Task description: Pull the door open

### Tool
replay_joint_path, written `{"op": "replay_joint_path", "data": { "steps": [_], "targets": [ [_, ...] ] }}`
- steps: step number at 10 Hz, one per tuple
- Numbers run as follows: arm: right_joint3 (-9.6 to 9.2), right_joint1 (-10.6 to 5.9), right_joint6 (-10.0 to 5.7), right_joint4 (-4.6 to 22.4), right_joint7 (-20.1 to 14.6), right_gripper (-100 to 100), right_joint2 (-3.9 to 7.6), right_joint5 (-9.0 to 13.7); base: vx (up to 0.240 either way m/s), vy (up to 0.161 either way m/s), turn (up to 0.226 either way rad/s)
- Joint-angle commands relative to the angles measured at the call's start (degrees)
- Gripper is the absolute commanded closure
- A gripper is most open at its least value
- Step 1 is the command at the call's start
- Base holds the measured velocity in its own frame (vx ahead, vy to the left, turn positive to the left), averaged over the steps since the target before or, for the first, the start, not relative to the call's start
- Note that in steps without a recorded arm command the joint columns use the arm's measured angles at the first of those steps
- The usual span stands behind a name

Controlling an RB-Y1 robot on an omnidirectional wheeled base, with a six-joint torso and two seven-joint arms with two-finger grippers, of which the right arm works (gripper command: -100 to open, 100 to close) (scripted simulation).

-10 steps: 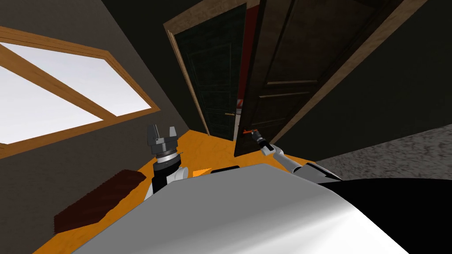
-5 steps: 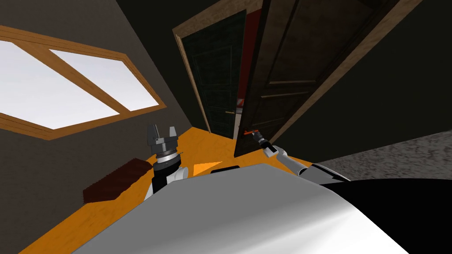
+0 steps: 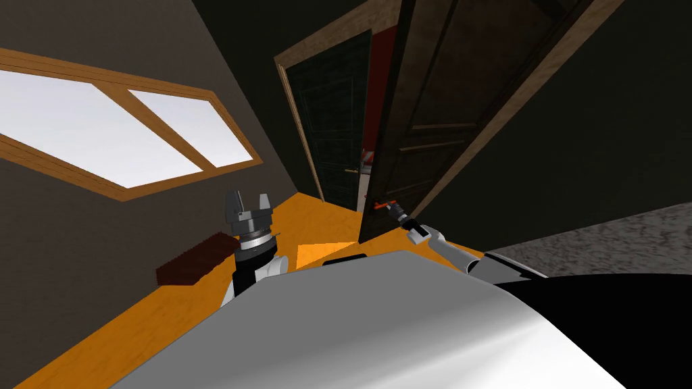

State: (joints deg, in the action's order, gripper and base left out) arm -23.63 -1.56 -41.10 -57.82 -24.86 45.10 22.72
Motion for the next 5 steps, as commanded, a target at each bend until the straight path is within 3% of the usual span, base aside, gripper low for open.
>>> {"op": "replay_joint_path", "data": {
  "steps": [1,2,3,5],
  "targets": [
    [-1.51,0.45,-1.62,-0.47,-0.69,100,0.43,-0.02,-0.139,-0.084,0.095],
    [-0.60,0.03,-0.69,-0.02,-0.39,100,0.48,0.12,-0.058,-0.044,0.013],
    [-1.58,0.55,-2.19,0.21,-0.91,100,1.33,0.37,-0.116,-0.088,0.145],
    [-2.46,0.99,-3.64,0.36,-1.37,100,2.11,0.62,-0.205,-0.089,0.174]
  ]
}}
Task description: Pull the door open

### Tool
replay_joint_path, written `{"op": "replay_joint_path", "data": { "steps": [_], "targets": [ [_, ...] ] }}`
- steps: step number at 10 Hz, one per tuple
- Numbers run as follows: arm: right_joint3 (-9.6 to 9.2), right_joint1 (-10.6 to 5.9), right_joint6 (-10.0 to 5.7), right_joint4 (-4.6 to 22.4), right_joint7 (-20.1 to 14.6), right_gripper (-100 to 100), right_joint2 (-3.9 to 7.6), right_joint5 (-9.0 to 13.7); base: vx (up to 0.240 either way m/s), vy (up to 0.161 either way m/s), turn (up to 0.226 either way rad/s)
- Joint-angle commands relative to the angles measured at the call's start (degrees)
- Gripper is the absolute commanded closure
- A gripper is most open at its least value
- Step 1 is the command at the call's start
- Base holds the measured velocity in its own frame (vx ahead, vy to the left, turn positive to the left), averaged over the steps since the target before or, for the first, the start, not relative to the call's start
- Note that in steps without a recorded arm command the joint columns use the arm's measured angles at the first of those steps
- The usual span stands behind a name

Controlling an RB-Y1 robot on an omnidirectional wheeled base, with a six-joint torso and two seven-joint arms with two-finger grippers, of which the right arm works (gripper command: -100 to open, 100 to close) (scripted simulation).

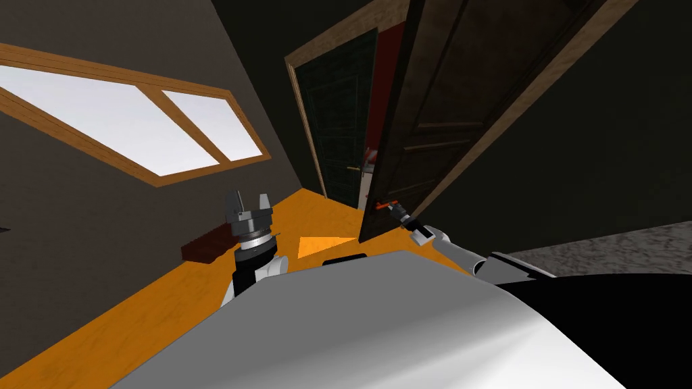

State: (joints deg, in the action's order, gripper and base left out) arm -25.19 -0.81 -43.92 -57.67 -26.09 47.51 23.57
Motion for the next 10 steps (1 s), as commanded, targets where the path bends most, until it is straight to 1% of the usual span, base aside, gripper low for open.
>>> {"op": "replay_joint_path", "data": {
  "steps": [1,2,3,6,7,8,9,10],
  "targets": [
    [-1.55,0.56,-1.88,0.33,-0.48,100,0.27,-0.04,-0.178,-0.101,0.113],
    [-2.21,0.88,-2.96,0.44,-0.82,100,0.86,0.15,-0.182,-0.111,0.167],
    [-2.53,1.04,-3.49,0.49,-0.99,100,1.14,0.24,-0.161,-0.123,0.130],
    [-4.09,1.82,-6.06,0.76,-1.81,100,2.52,0.70,-0.177,-0.101,0.123],
    [-3.52,1.00,-5.53,1.83,-1.95,100,2.56,0.70,-0.090,-0.060,0.026],
    [-4.30,1.44,-7.01,2.26,-2.42,100,3.11,0.70,-0.133,-0.080,0.137],
    [-4.50,1.55,-7.43,2.35,-2.54,100,3.27,0.70,-0.181,-0.122,0.188],
    [-4.95,1.79,-8.36,2.54,-2.81,100,3.63,0.71,-0.167,-0.119,0.149]
  ]
}}
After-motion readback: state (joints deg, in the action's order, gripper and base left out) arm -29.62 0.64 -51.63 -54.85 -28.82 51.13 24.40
